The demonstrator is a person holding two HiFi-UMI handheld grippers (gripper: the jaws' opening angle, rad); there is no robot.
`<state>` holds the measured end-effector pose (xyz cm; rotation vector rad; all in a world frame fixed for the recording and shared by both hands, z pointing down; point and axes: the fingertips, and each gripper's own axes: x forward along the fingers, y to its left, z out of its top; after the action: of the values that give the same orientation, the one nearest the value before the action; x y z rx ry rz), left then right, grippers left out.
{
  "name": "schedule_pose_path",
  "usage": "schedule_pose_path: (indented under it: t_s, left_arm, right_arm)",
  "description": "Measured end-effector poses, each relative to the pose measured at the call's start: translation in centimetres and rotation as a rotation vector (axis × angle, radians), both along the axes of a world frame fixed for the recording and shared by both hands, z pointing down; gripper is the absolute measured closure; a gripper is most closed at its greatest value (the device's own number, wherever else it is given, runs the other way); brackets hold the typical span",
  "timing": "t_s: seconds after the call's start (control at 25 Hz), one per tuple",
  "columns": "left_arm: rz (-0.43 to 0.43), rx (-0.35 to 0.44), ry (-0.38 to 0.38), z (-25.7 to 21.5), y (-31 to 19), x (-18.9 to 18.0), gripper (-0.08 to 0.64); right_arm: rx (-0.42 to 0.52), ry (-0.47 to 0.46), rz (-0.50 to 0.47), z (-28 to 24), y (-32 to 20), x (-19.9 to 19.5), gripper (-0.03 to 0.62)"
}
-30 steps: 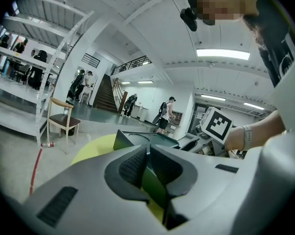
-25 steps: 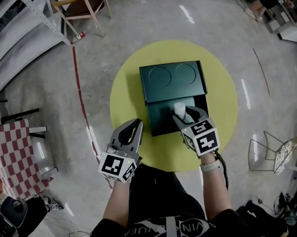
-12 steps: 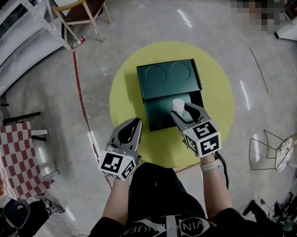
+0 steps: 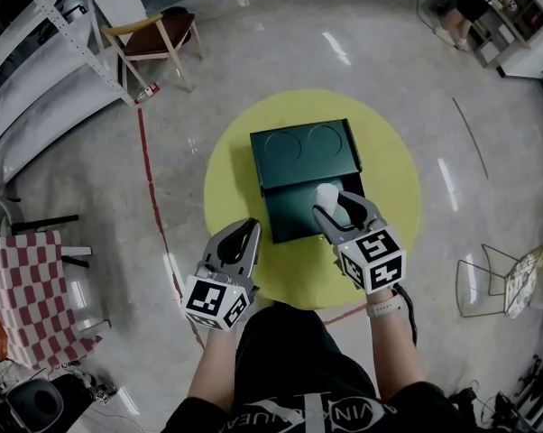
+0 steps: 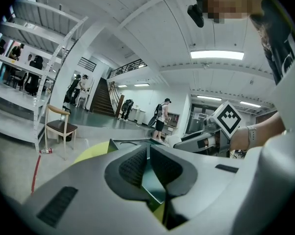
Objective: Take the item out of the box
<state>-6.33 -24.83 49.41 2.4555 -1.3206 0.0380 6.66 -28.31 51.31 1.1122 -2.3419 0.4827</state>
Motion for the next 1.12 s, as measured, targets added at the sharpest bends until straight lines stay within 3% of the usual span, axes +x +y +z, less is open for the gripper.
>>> schedule_pose_path:
  t_s: [1.12]
  left_arm:
    - [0.014,0.084,-0.026,-5.5,-1.0,-0.2,0.535]
  right_arm:
    - [0.138,-0.073,-0.011,-7.2,0.6,-0.1,0.397]
